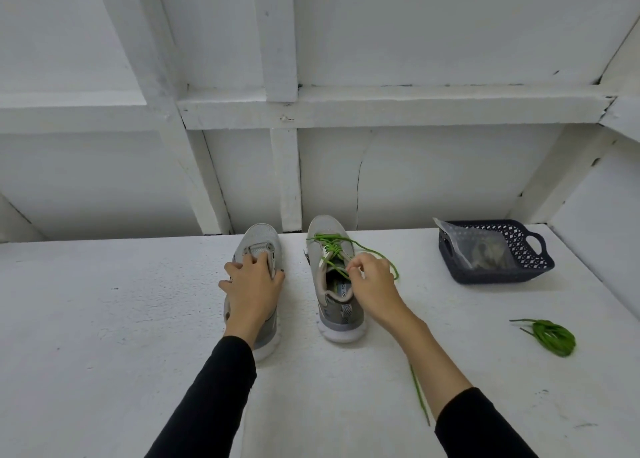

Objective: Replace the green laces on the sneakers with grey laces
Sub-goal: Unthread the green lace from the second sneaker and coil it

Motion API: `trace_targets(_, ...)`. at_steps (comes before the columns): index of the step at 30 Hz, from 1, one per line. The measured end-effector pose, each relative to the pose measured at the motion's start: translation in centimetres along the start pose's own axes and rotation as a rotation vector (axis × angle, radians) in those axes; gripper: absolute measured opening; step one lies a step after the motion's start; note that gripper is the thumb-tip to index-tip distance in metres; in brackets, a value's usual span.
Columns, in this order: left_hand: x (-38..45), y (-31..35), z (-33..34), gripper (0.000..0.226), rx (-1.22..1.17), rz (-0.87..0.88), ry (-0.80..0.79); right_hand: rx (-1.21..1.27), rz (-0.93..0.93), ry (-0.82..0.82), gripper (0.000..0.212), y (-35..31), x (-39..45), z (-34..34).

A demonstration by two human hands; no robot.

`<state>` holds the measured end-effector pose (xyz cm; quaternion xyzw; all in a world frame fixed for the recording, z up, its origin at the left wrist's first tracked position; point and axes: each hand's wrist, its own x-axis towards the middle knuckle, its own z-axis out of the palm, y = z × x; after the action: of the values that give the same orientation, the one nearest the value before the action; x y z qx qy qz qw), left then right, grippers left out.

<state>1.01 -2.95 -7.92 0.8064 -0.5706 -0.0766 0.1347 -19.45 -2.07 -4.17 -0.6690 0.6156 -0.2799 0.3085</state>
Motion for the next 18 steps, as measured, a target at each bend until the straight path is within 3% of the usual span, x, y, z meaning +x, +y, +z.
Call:
trace_targets(4,-0.1,0.1,-0.1,0.026,-0.011,-0.003,0.013,-0.248,-0.034,-0.126,0.026,-1.1,0.9,-0.3)
trace_targets(6,-0.2,0.2,-0.1,0.025,-0.013,0.004,0.020,-0.239,-0.017,-0.156,0.028,-1.2,1.2,-0.1)
trace_targets(11,-0.3,-0.1,0.1,0.023,-0.019,0.015,0.062,0.243,-0.033,-0.136,0.022,-3.3,0.8,-1.2)
trace_targets(18,-0.2,0.1,0.5,0.026,0.013,0.010,0.092,0.512,-0.212,-0.071,0.017,-7.9,2.1,-5.0)
